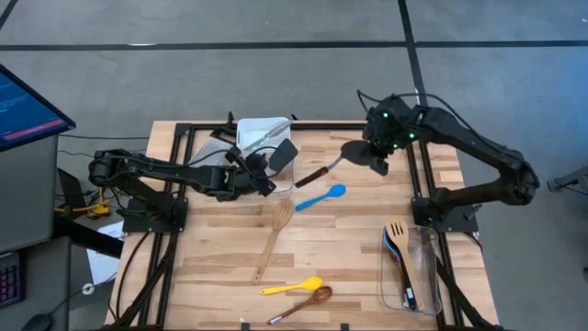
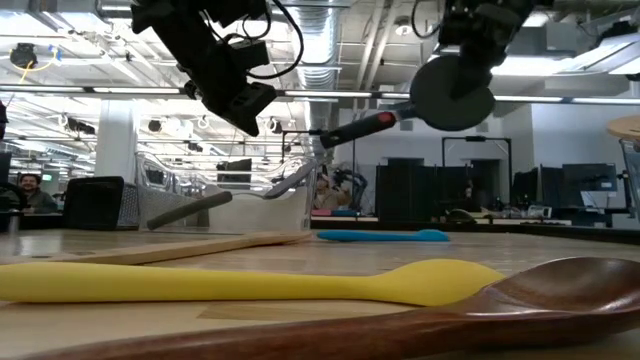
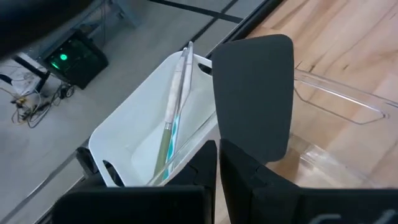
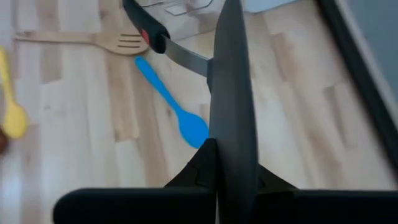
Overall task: Pick & Place Kitchen Items
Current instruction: Put the solid turner spatula into the top transparent bin
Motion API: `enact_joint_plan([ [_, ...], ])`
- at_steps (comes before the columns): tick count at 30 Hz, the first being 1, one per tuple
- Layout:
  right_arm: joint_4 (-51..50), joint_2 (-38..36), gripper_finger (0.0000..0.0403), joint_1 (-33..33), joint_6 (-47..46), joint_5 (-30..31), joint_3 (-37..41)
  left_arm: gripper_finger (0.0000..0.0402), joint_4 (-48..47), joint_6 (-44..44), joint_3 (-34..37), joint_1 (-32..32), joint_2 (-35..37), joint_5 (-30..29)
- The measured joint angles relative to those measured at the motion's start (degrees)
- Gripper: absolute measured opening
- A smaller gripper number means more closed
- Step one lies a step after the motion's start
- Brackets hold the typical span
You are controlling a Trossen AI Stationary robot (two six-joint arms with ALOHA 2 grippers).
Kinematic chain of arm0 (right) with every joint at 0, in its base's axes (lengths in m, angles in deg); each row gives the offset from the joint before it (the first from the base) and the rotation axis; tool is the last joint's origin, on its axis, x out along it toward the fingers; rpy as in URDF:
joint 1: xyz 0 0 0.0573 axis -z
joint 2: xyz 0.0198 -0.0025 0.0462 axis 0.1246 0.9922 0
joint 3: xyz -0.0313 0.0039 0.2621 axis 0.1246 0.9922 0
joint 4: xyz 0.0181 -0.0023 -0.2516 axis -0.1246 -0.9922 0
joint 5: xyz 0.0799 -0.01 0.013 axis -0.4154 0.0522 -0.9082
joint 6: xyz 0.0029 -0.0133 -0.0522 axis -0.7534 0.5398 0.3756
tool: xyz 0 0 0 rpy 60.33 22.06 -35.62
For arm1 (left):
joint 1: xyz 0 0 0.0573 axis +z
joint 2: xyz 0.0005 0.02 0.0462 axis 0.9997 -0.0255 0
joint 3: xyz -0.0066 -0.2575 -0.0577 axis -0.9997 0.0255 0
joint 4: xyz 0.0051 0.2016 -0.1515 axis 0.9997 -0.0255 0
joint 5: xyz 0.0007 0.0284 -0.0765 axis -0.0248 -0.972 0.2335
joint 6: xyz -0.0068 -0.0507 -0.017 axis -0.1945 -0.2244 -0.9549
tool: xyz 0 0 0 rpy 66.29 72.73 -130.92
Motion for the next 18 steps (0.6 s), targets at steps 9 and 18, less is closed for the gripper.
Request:
enact_joint_plan([
  [9, 3.9, -0.02, 0.0, -4.39, 3.11, 7.47, -1.82, 0.0008, 2.51, -0.31, 0.0, -0.01, 0.0, -0.02],
  [18, 5.98, 0.35, 0.0, -4.76, 3.9, 10.27, -1.86, 0.0008, 6.05, 5.71, 0.02, -0.01, 4.57, 8.62],
])
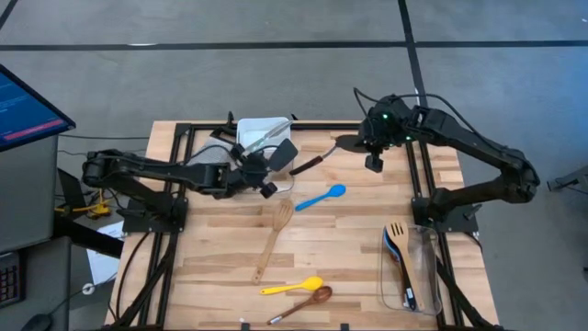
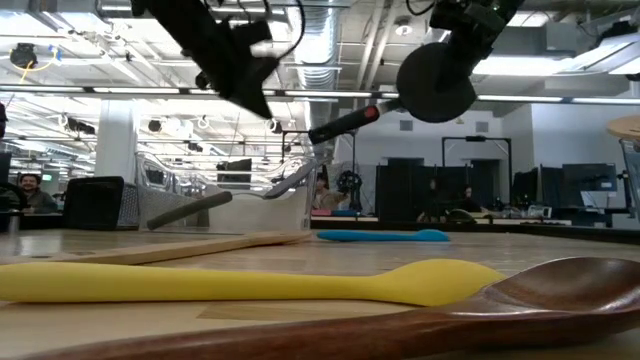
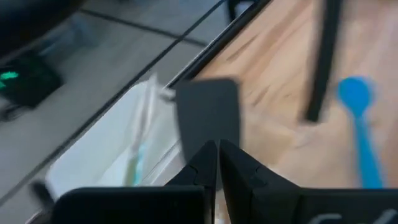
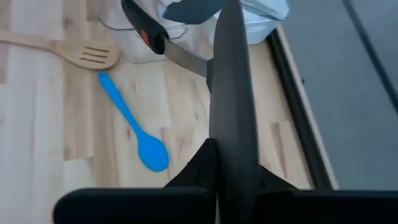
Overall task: Pick & Place Kitchen Items
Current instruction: Put the solid turner spatula into the top transparent bin
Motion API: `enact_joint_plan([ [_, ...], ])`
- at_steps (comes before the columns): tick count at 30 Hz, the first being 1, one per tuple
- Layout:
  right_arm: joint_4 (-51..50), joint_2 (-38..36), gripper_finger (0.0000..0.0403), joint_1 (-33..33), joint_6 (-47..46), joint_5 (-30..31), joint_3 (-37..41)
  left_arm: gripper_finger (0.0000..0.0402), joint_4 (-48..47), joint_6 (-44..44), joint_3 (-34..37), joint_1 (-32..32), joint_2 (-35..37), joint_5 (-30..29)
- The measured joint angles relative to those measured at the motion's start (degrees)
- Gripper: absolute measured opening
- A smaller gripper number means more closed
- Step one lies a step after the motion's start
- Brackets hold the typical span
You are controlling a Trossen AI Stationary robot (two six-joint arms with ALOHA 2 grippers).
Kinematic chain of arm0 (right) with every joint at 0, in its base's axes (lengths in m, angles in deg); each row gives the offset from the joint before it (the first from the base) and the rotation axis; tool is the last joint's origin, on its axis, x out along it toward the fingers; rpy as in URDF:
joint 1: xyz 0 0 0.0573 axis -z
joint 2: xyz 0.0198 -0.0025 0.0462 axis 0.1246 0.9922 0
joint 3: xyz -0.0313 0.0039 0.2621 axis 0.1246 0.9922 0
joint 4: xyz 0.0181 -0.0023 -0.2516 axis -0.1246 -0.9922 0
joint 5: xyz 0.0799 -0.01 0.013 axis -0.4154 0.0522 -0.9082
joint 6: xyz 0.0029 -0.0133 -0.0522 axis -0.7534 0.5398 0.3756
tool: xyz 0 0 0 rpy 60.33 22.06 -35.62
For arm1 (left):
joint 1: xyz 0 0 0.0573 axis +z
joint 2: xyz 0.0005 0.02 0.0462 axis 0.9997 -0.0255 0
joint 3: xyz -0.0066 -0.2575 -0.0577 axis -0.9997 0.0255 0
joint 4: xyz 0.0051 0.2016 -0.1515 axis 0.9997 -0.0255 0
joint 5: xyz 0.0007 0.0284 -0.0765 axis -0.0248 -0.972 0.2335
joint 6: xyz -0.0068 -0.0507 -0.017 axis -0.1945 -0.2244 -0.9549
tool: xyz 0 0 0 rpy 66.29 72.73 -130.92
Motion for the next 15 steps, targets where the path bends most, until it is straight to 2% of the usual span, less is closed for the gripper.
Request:
enact_joint_plan([
  [8, 4.84, 5.16, 0.0, -4.31, 2.38, 6.2, 0.0, 0.0008, 5.25, 5.98, -0.39, 0.0, 8.46, 9.74],
  [10, 6.65, 6.6, 0.0, -5.01, 3.35, 6.34, 0.0, 0.0008, 4.63, 6.23, -1.2, 0.37, 8.7, 11.71],
  [15, 8.81, 8.23, 0.0, -5.62, 4.31, 5.93, -1.01, 0.0008, 4.97, 7.69, -4.19, 2.48, 6.33, 22.52],
])
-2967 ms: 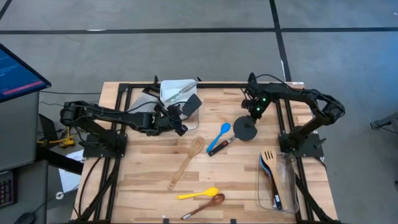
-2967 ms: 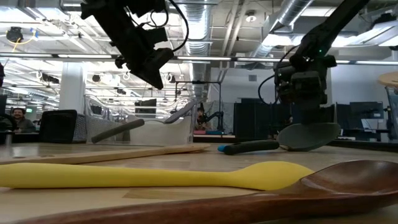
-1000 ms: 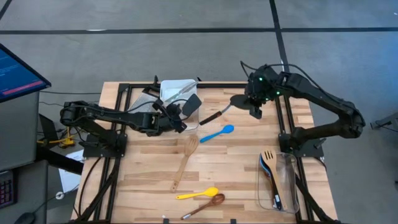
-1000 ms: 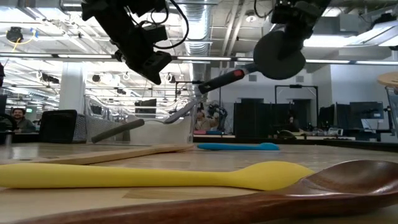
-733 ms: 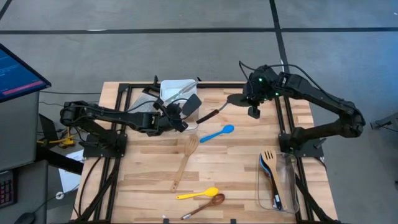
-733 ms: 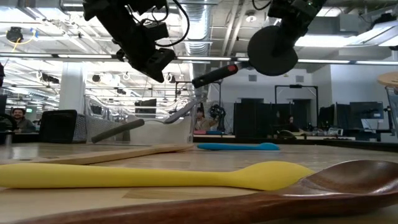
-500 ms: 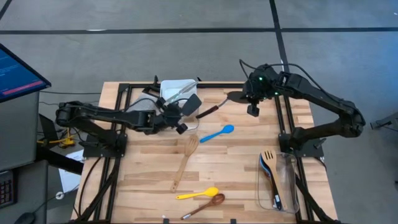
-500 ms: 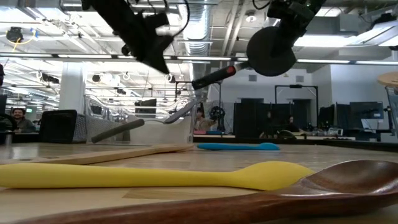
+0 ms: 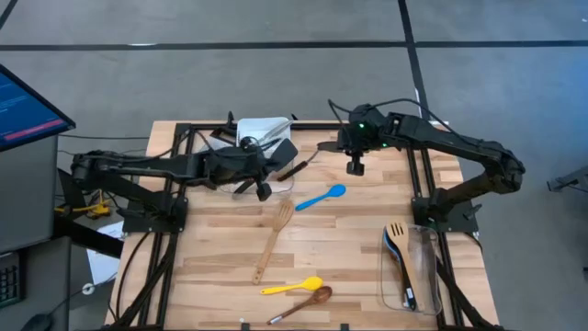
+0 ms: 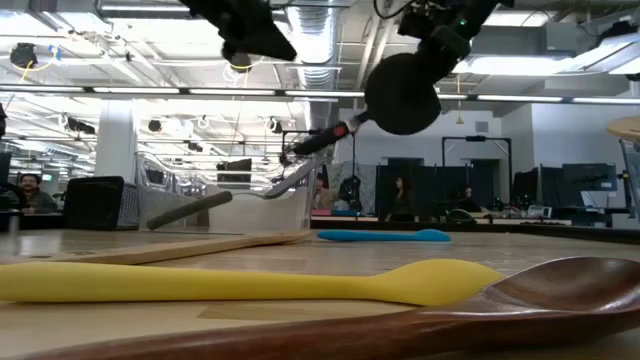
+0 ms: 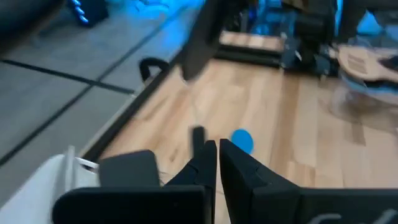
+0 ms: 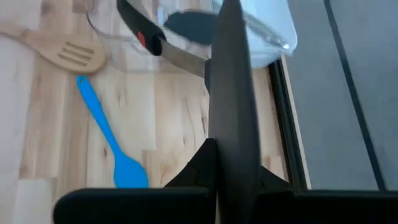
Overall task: Pick & Place Kitchen Items
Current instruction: Put the solid turner spatula into the top transparent bin
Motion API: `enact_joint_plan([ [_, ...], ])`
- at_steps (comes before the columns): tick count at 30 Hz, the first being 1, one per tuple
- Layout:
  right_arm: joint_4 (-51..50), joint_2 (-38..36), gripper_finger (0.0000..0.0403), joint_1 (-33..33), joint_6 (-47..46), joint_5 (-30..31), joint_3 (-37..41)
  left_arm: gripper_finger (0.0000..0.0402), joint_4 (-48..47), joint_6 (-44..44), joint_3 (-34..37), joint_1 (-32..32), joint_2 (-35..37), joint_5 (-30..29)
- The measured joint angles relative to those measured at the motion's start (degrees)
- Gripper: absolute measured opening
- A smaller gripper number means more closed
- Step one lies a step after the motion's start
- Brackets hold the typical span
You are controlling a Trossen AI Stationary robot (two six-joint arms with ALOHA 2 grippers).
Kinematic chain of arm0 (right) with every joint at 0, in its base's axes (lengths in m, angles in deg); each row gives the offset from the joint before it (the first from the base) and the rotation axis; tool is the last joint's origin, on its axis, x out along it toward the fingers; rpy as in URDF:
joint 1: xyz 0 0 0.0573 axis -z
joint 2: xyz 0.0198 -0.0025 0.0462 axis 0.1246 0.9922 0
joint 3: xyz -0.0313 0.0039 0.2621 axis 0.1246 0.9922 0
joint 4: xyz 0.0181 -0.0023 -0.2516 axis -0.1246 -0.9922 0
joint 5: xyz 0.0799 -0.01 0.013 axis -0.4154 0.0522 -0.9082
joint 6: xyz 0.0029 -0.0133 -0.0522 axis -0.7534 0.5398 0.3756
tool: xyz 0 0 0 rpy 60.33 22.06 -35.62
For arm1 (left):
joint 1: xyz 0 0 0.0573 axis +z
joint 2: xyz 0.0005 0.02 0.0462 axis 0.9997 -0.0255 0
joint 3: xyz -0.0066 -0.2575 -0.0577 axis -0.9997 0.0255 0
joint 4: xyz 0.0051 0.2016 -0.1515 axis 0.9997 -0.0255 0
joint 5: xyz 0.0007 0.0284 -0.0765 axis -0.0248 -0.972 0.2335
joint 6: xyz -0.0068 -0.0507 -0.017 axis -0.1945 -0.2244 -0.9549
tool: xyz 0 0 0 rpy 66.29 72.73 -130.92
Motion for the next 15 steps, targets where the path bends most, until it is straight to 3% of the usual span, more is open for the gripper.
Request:
enact_joint_plan([
  [15, 3.8, -0.3, 0.0, -2.21, 0.83, 0.16, -0.28, 0.0006, -15.1, 1.05, -18.15, 6.39, -14.49, 7.57],
])
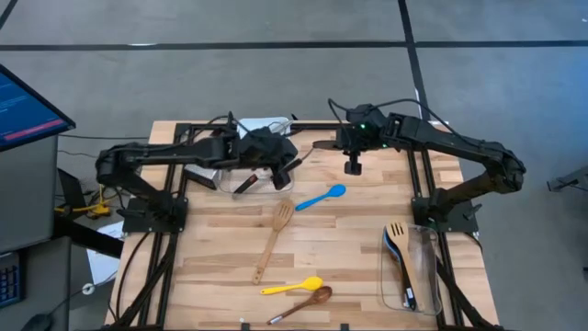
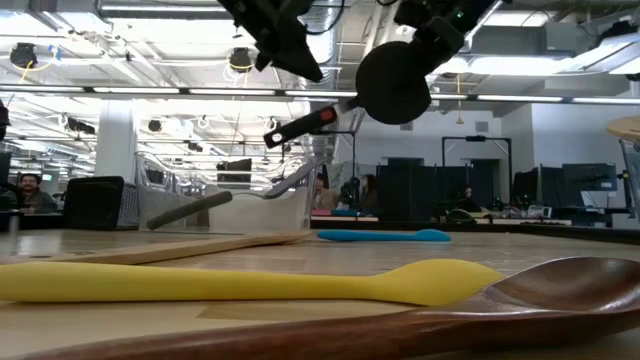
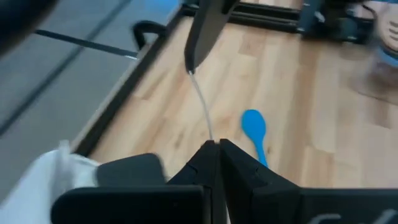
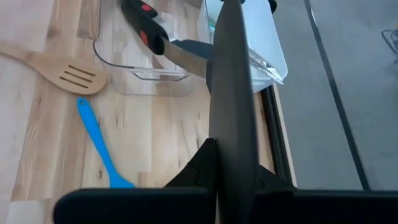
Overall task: Pick & Place Kitchen Items
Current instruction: Put the solid turner spatula into the top transparent bin
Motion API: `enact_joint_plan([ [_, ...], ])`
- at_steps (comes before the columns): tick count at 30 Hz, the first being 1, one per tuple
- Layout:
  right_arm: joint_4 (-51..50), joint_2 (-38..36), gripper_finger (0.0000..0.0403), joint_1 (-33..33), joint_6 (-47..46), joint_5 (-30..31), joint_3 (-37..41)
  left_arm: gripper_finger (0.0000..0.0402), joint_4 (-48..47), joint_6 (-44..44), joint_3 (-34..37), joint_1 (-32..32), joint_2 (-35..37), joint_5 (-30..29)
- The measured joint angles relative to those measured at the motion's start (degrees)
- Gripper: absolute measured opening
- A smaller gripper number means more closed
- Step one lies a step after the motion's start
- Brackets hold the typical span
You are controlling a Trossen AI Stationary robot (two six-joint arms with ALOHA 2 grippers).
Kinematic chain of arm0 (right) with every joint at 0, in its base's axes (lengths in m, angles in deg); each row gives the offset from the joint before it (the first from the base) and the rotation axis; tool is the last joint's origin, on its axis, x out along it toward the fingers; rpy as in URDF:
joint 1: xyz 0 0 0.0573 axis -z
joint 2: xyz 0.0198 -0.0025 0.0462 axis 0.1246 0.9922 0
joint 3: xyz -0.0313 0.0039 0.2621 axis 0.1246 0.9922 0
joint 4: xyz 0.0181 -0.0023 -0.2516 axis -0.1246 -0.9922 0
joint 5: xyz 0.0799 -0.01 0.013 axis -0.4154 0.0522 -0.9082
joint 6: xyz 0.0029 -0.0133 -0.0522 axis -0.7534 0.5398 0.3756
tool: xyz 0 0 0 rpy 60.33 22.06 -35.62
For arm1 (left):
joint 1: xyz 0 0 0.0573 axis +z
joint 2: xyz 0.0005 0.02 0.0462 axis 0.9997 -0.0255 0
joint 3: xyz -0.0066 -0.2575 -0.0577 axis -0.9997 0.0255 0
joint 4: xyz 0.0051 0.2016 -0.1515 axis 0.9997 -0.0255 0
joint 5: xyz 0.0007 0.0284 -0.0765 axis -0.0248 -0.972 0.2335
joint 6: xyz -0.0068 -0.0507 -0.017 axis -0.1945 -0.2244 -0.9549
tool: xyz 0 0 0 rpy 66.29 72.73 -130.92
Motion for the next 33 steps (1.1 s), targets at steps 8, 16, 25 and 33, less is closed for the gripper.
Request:
enact_joint_plan([
  [8, 0.33, 0.0, 0.0, 0.02, 0.2, -0.14, 0.0, 0.0004, -0.33, -0.04, -2.43, 1.03, -2.29, 6.37],
  [16, 0.45, 0.0, 0.0, 0.0, 0.22, -0.17, 0.0, 0.003, -0.12, -0.47, -2.4, 1.07, -2.41, 6.12],
  [25, 0.8, -0.02, 0.0, 0.0, 0.22, -0.17, 0.0, 0.0112, -0.9, -0.3, -1.77, 1.07, -3.65, 2.69],
  [33, 1.65, -0.02, 0.0, -0.38, 0.26, -0.19, 0.0, 0.0166, -0.98, -0.3, 0.15, 1.11, -3.79, 2.26],
])
